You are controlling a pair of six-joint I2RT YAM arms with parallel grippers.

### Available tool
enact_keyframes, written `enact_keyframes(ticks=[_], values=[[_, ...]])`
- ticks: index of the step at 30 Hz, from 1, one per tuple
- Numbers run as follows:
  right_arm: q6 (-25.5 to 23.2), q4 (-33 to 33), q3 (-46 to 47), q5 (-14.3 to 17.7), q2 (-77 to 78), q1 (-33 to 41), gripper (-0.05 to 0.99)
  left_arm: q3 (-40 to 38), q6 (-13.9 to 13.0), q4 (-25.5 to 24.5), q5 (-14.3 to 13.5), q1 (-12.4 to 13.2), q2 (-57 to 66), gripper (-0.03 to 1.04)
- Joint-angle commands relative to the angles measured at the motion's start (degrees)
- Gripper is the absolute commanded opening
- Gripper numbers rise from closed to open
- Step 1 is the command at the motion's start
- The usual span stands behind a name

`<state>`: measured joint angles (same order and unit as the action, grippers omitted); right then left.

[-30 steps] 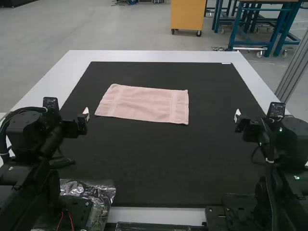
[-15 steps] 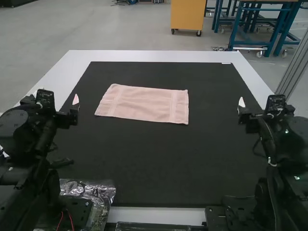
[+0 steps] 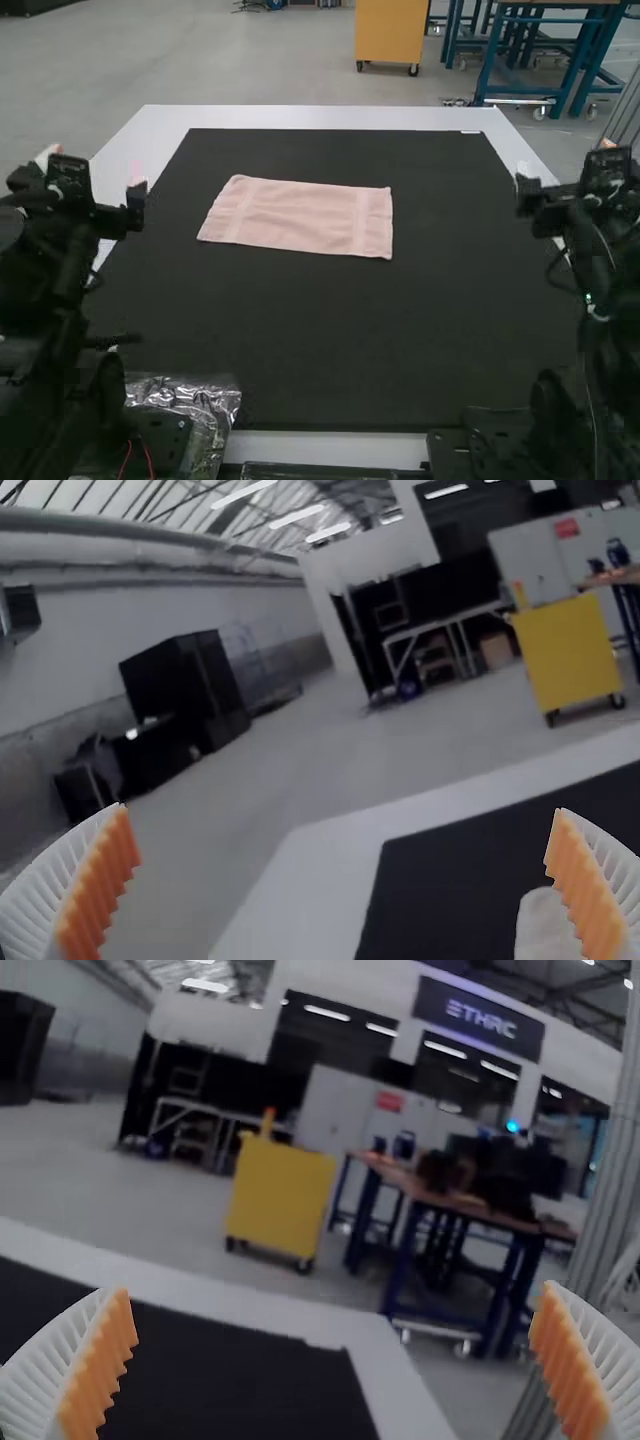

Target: Fold the towel.

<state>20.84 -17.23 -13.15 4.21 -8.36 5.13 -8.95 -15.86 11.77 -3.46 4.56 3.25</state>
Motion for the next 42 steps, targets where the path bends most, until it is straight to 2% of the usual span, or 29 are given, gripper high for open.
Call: enact_keyframes(ticks=[1,6,8,10,12,20,22,26,30,33,35,37,42], values=[[-8.62,0.18,-8.74,0.1,-8.78,-0.73,0.91,-7.4,-0.4,0.71,-0.84,0.36,6.07,0.96],[-17.24,4.05,-18.58,-0.78,-25.13,-0.73,0.91,-16.89,6.37,0.45,-0.49,0.19,23.82,0.96],[-20.58,6.51,-21.22,-2.63,-31.01,-0.64,0.91,-20.58,9.97,-0.7,-0.23,0.28,32.26,0.96],[-23.83,8.8,-23.33,-5.53,-36.46,-0.64,0.91,-23.92,13.66,-1.93,1.88,0.28,39.73,0.96],[-26.64,9.94,-24.73,-7.28,-41.3,-0.64,0.91,-26.47,15.33,-2.45,4.08,0.19,45.18,0.96],[-27.52,12.14,-25.35,-8.51,-57.12,0.85,0.91,-29.9,15.51,-4.21,4.52,-0.07,63.55,0.96],[-28.05,10.47,-24.47,-8.34,-59.14,1.38,0.91,-29.72,15.51,-3.24,6.45,-0.6,66.63,0.96],[-29.19,5.28,-22.45,-8.43,-61.6,2.17,0.91,-28.93,15.59,0.36,5.57,-1.83,71.02,0.96],[-28.93,2.38,-21.57,-7.9,-64.76,3.14,0.91,-27.7,15.77,4.4,2.15,-2.89,73.48,0.94],[-27.78,1.06,-21.48,-8.16,-67.31,4.1,0.91,-26.21,15.86,8.18,1.18,-3.24,74.89,0.9],[-26.64,0.1,-21.66,-8.16,-69.6,5.07,0.9,-25.68,15.59,10.55,-1.02,-3.5,76.38,0.91],[-26.64,-1.75,-21.75,-8.07,-72.24,6.12,0.91,-25.59,15.51,11.26,-0.84,-4.21,77.7,0.96],[-26.64,-3.42,-25.26,-7.46,-82.52,7.88,0.91,-26.12,15.77,14.77,-1.02,-5.17,82.8,0.96]])
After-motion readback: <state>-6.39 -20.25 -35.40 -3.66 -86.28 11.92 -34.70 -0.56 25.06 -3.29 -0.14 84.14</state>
